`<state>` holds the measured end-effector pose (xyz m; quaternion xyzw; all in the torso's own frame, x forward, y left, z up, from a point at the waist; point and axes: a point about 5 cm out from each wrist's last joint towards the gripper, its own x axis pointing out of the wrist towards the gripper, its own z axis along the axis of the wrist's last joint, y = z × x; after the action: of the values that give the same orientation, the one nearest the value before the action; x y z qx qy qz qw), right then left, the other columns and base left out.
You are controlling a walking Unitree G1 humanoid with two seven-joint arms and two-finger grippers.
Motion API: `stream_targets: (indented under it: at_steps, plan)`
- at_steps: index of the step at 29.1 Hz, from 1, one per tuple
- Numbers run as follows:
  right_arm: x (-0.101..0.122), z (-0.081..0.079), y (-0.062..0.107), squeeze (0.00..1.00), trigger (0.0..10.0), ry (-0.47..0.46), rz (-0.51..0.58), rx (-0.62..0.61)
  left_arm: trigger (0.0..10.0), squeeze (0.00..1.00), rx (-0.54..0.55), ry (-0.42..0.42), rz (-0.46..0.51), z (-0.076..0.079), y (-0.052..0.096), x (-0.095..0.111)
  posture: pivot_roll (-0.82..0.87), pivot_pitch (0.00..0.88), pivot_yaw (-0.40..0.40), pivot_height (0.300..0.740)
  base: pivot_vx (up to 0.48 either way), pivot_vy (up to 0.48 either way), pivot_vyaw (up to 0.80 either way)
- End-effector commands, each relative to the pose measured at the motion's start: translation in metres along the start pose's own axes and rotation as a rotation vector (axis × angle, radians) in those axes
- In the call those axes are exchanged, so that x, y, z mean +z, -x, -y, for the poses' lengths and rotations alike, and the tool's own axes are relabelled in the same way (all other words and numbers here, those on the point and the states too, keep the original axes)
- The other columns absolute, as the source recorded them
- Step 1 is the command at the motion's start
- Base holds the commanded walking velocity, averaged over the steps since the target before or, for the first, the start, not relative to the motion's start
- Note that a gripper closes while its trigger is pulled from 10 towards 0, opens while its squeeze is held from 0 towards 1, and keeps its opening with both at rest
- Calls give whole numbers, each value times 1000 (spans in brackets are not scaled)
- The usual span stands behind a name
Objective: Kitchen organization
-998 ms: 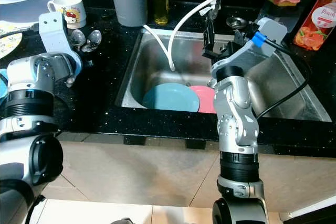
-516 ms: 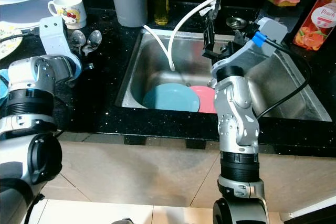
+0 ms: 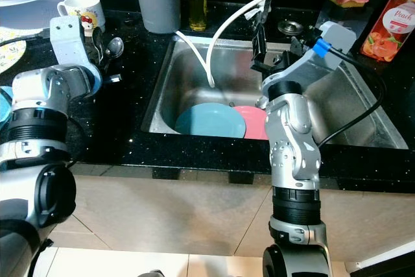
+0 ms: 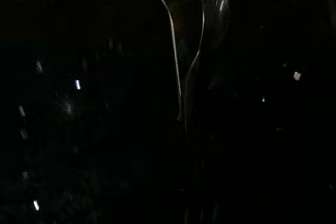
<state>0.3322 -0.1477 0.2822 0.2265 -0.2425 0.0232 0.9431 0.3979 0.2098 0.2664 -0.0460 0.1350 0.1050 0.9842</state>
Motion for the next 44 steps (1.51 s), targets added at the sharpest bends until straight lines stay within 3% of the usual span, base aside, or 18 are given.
stream_targets:
  at_steps: [1, 4, 9, 15, 16, 17, 23, 25, 30, 31, 32, 42, 43, 44]
  plan:
    - [0, 1, -1, 0, 10000, -14, -6, -3, 10000, 0, 16, -41, 112, -4, 5, 17, 269, 75, -33, 740, 0, 0, 0]
    - [1, 1, -2, 0, 10000, -16, -4, -1, 10000, 0, 10, -59, 199, -1, 10, 30, 269, 73, -33, 740, 0, 0, 0]
    - [1, 1, -2, 0, 10000, -18, -4, -2, 10000, 0, 4, -100, 251, 1, 13, 34, 269, 73, -33, 740, 0, 0, 0]
    - [-2, -2, -2, 0, 10000, -11, -26, 20, 10000, 0, -163, 36, 38, 17, 7, 3, 271, 65, -31, 740, 0, 0, 0]
    - [-4, -3, -1, 0, 10000, -10, -32, 24, 10000, 0, -202, 61, -42, 23, 8, -10, 272, 62, -32, 740, 0, 0, 0]
    - [-4, -3, -1, 0, 10000, -10, -32, 24, 10000, 0, -202, 61, -42, 23, 8, -10, 272, 62, -32, 740, 0, 0, 0]
    - [-5, -4, -2, 0, 10000, -11, -36, 31, 10000, 0, -65, -37, -114, 7, 1, -32, 270, 55, -30, 740, 0, 0, 0]
    - [-4, -4, -2, 0, 10000, -10, -35, 31, 10000, 0, -33, -86, -100, 3, 1, -32, 271, 52, -31, 740, 0, 0, 0]
    - [-4, -4, -1, 0, 10000, -9, -36, 32, 10000, 0, 13, -116, -85, -3, 0, -31, 273, 49, -31, 740, 0, 0, 0]
    - [-4, -4, -2, 0, 10000, -9, -36, 34, 10000, 996, 25, -120, -82, -4, 0, -30, 273, 49, -31, 740, 0, 0, 0]
    - [-4, -4, -2, 0, 10000, -10, -37, 35, 10000, 1000, 29, -123, -78, -5, 1, -30, 272, 46, -33, 740, 0, 0, 0]
    - [-4, -4, -2, 0, 10000, -11, -38, 38, 10000, 1000, 70, -119, -24, -11, 3, -19, 270, 52, -35, 740, 0, 0, 0]
    - [-4, -4, -2, 0, 10000, -10, -38, 38, 10000, 0, 68, -125, -1, -11, 4, -14, 270, 54, -36, 740, 0, 0, 0]
    - [-4, -4, -2, 0, 10000, -10, -38, 38, 10000, 0, 68, -125, -1, -11, 4, -14, 270, 54, -36, 740, 0, 0, 0]
